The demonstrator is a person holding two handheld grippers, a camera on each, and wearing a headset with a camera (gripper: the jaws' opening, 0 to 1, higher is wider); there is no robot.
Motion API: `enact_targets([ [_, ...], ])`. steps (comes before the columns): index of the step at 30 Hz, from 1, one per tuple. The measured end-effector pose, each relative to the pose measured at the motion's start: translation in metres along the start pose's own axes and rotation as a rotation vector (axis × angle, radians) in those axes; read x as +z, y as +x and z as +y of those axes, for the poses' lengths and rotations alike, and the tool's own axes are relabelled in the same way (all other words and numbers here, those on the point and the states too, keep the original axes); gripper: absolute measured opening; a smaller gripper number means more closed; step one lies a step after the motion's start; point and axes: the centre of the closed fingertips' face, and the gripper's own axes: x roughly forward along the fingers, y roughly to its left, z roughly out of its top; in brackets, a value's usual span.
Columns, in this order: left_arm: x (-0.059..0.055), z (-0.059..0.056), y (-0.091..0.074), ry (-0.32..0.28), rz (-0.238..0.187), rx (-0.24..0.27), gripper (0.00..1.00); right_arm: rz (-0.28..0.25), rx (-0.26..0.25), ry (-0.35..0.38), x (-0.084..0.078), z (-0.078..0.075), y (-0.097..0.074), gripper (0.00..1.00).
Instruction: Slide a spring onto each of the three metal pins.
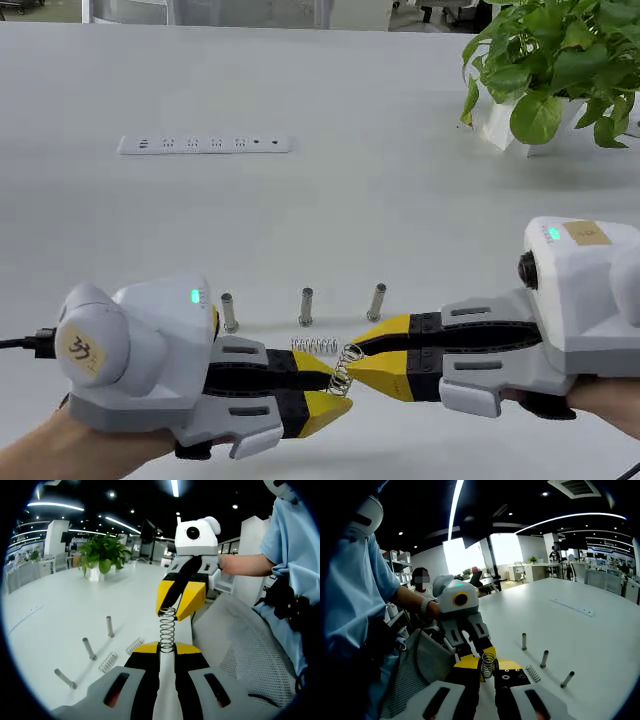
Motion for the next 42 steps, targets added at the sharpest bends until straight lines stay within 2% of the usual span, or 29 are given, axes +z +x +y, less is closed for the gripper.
enact_targets([
  [10,-0.001,-0.001,0.000,-0.023,-0.017,0.006,0.06,0.012,0.001,-0.014,-0.002,-0.001,-0.002,0.06],
  [14,-0.002,-0.001,0.000,-0.017,-0.005,0.006,0.06,0.033,-0.002,-0.035,-0.005,-0.002,-0.002,0.06],
  [16,-0.004,-0.001,0.000,-0.001,0.012,0.009,0.06,0.039,-0.009,-0.040,-0.006,-0.003,-0.001,0.13],
  [17,-0.008,0.001,0.000,0.013,0.041,0.019,0.06,0.046,-0.015,-0.046,-0.006,-0.004,0.000,0.19],
  [18,-0.010,0.002,0.000,0.018,0.051,0.019,0.06,0.055,-0.020,-0.053,-0.006,-0.005,0.000,0.25],
  [20,-0.014,0.003,0.001,0.013,0.069,0.016,0.06,0.084,-0.025,-0.095,-0.008,-0.008,0.000,0.25],
  [21,-0.017,0.004,0.001,0.021,0.087,0.020,0.06,0.093,-0.018,-0.102,-0.008,-0.007,0.001,0.23],
  [22,-0.022,0.007,0.001,0.040,0.123,0.030,0.06,0.104,-0.012,-0.109,-0.008,-0.007,0.001,0.24],
  [23,-0.024,0.007,0.001,0.047,0.131,0.029,0.06,0.117,-0.009,-0.119,-0.009,-0.008,0.002,0.25],
  [26,-0.029,0.009,0.003,0.064,0.164,0.030,0.06,0.195,0.021,-0.174,-0.017,-0.007,0.003,0.26],
  [29,-0.036,0.012,0.004,0.104,0.216,0.043,0.06,0.277,0.065,-0.235,-0.025,-0.004,0.005,0.26],
  [32,-0.036,0.011,0.005,0.109,0.224,0.038,0.06,0.339,0.089,-0.270,-0.031,-0.006,0.008,0.30],
  [36,-0.037,0.011,0.007,0.128,0.237,0.040,0.06,0.417,0.119,-0.342,-0.037,-0.007,0.011,0.28],
  [42,-0.035,0.009,0.010,0.147,0.241,0.035,0.06,0.501,0.176,-0.421,-0.044,-0.003,0.017,0.21],
])
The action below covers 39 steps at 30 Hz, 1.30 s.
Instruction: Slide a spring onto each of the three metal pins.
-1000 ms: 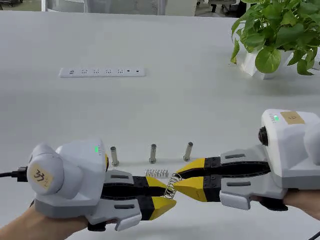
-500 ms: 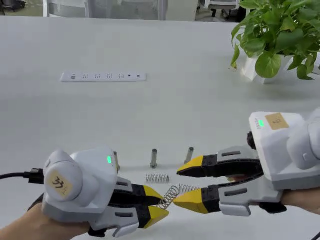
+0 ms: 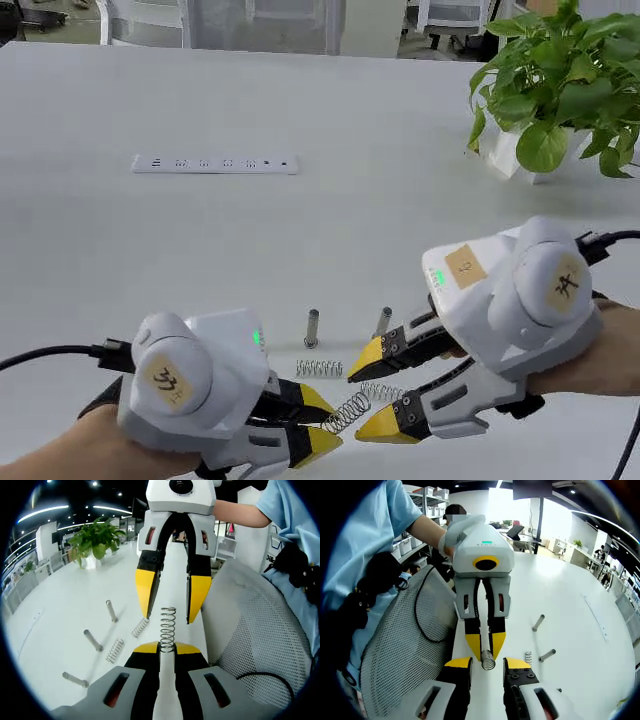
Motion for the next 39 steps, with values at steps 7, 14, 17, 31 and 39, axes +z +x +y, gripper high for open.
enact_targets([
  [7,0.002,0.000,0.000,0.002,-0.005,-0.005,0.06,0.051,0.039,-0.045,-0.002,0.000,0.008,0.18],
  [14,0.004,0.001,-0.001,0.000,-0.017,-0.002,0.06,0.057,0.060,-0.047,-0.001,0.000,0.010,0.14],
  [17,0.005,0.001,0.000,0.000,-0.022,-0.002,0.06,0.061,0.070,-0.045,-0.002,0.000,0.010,0.11],
  [31,0.012,-0.001,0.004,-0.004,-0.047,-0.005,0.06,0.081,0.088,-0.037,-0.005,0.000,0.006,0.07],
  [39,0.013,-0.002,0.004,-0.009,-0.056,-0.004,0.07,0.109,0.113,-0.034,-0.006,0.001,0.006,0.07],
])
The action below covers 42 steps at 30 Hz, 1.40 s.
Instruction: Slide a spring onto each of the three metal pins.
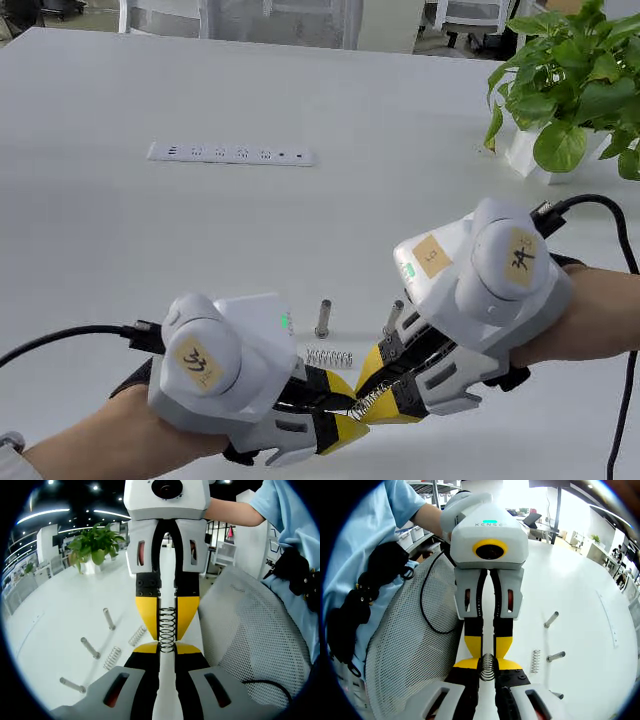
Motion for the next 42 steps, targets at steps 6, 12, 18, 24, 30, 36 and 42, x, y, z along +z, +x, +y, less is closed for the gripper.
enact_targets([
  [6,-0.001,0.001,-0.001,-0.002,-0.009,0.011,0.07,0.021,0.010,-0.019,0.000,0.000,0.001,0.07],
  [12,-0.001,0.002,-0.003,-0.013,-0.019,0.026,0.07,0.027,0.014,-0.029,0.003,-0.001,0.001,0.07],
  [18,-0.002,0.005,-0.005,-0.025,-0.027,0.048,0.07,0.035,0.015,-0.043,0.005,-0.004,0.003,0.07],
  [24,-0.007,0.009,-0.010,-0.064,-0.043,0.075,0.09,0.040,0.018,-0.049,0.005,-0.006,0.005,0.07],
  [30,-0.014,0.016,-0.018,-0.100,-0.055,0.121,0.19,0.041,0.020,-0.057,0.006,-0.009,0.007,0.07],
  [36,-0.020,0.027,-0.030,-0.165,-0.087,0.201,0.28,0.050,0.027,-0.067,0.003,-0.012,0.008,0.07],
  [42,-0.029,0.041,-0.045,-0.238,-0.126,0.297,0.38,0.070,0.027,-0.103,-0.002,-0.016,0.008,0.07],
])
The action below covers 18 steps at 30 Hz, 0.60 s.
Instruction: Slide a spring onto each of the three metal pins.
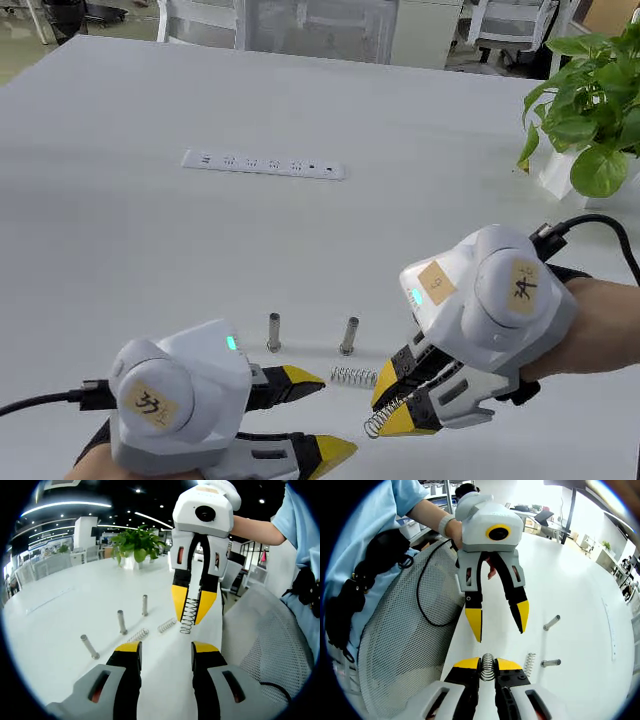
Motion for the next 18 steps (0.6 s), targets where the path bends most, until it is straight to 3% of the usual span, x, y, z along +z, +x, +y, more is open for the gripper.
enact_targets([
  [5,-0.004,0.008,-0.006,-0.015,-0.007,0.040,0.43,0.008,0.005,-0.004,-0.003,-0.002,0.001,0.07],
  [18,-0.006,0.036,-0.023,-0.071,-0.057,0.194,0.73,0.042,0.018,-0.032,-0.007,-0.010,0.002,0.07],
])
